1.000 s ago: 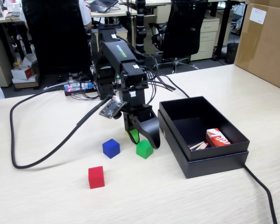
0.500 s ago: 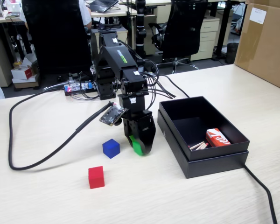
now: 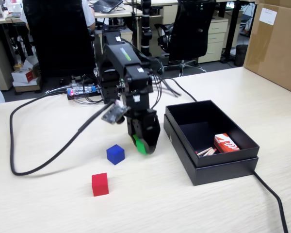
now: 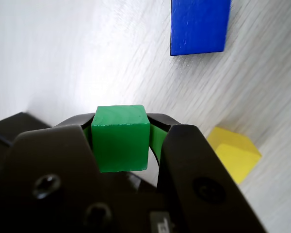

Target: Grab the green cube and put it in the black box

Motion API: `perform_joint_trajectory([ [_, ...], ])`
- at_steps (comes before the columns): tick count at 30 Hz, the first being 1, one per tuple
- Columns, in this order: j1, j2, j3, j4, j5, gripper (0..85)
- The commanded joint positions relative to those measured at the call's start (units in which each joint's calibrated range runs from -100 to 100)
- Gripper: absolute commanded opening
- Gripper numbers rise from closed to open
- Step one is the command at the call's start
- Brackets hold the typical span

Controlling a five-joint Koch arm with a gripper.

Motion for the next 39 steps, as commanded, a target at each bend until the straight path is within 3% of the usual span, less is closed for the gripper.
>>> perform_joint_trajectory([
  [1,0.9,-14.2,2.5,-2.2,1.4,0.9],
  [10,7.5,-30.8,6.4,-6.6,6.8,0.9],
  [12,12.5,-27.4,8.8,-7.1,10.2,0.9],
  [14,14.3,-18.7,13.2,-7.1,11.0,0.9],
  [20,14.5,0.3,24.2,-7.1,10.5,0.9],
  [39,12.1,14.0,23.7,-7.1,9.6,1.1],
])
